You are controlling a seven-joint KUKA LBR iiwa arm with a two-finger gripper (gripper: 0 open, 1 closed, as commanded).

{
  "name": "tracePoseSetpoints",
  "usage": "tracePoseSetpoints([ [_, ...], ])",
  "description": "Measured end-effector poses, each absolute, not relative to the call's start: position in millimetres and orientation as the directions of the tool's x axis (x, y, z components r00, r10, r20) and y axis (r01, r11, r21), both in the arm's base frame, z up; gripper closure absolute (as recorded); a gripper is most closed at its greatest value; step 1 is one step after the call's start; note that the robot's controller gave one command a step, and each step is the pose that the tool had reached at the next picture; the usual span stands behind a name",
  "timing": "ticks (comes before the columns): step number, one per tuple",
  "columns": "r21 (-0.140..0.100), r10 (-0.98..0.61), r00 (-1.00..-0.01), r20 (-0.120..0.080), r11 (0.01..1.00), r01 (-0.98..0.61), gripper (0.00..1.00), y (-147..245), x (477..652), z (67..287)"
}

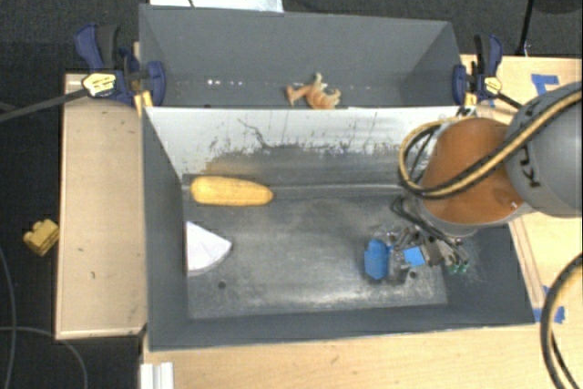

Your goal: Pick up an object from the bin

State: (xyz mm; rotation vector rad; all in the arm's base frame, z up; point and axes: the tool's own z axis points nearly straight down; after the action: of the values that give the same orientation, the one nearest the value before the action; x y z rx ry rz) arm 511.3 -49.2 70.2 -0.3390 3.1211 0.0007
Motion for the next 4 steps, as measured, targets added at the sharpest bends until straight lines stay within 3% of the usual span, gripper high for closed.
tracePoseSetpoints([
  [2, 0.002, -0.214, -0.977, 0.004, 0.977, -0.214, 1.00, -49.0, 509.3, 75.6],
  [4, 0.001, -0.211, -0.977, 0.001, 0.977, -0.211, 1.00, -48.9, 510.4, 114.4],
])
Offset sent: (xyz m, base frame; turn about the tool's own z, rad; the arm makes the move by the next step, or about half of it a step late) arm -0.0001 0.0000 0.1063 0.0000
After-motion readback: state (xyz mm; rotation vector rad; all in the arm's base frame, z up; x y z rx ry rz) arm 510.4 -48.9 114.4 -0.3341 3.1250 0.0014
